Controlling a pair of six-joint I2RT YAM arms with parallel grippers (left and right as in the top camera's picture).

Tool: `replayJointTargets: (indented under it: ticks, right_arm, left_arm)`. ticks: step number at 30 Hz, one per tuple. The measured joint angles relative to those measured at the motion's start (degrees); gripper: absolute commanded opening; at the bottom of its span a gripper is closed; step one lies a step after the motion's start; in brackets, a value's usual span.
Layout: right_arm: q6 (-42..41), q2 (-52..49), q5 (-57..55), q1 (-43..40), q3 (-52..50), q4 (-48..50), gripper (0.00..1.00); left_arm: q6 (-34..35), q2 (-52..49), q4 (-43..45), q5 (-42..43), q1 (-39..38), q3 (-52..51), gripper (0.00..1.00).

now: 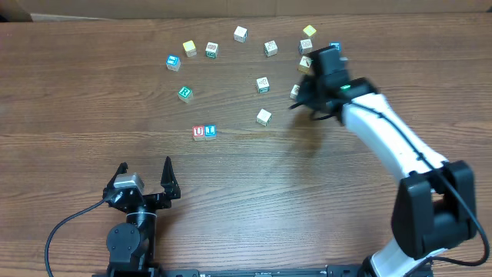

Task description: Form a horizontal line

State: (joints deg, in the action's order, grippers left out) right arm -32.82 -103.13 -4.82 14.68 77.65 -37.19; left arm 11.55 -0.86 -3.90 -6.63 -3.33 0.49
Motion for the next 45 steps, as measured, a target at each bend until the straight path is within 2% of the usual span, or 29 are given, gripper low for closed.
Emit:
replayJointTargets:
  ticks: [3, 4, 5, 11, 19, 45]
  right_arm:
    - [1.3, 0.0, -1.7, -6.3, 0.0, -1.2, 0.36]
    - [1.5, 0.0, -2.1, -8.3, 0.0, -1.7, 0.64]
    - [2.1, 0.0, -2.8, -10.8, 0.0, -2.3, 1.0]
    - [2.9, 0.0, -4.3, -21.2, 0.0, -3.6, 1.0]
    - [3.0, 0.0, -4.6, -28.5, 0.0, -3.6, 1.0]
    - [3.0, 0.0, -4.6, -29.9, 0.0, -3.6, 1.0]
  left_arm:
    - [0.0, 0.0, 0.0, 0.0, 0.0, 0.0, 1.0]
    - [0.0, 0.0, 0.0, 0.0, 0.0, 0.0, 1.0]
    - [0.0, 0.0, 0.0, 0.0, 0.0, 0.0, 0.99]
    - [0.0, 0.0, 0.0, 0.0, 0.0, 0.0, 1.0]
    - [0.0, 0.0, 0.0, 0.0, 0.0, 0.0, 1.0]
    - [0.0, 0.0, 0.0, 0.0, 0.0, 0.0, 1.0]
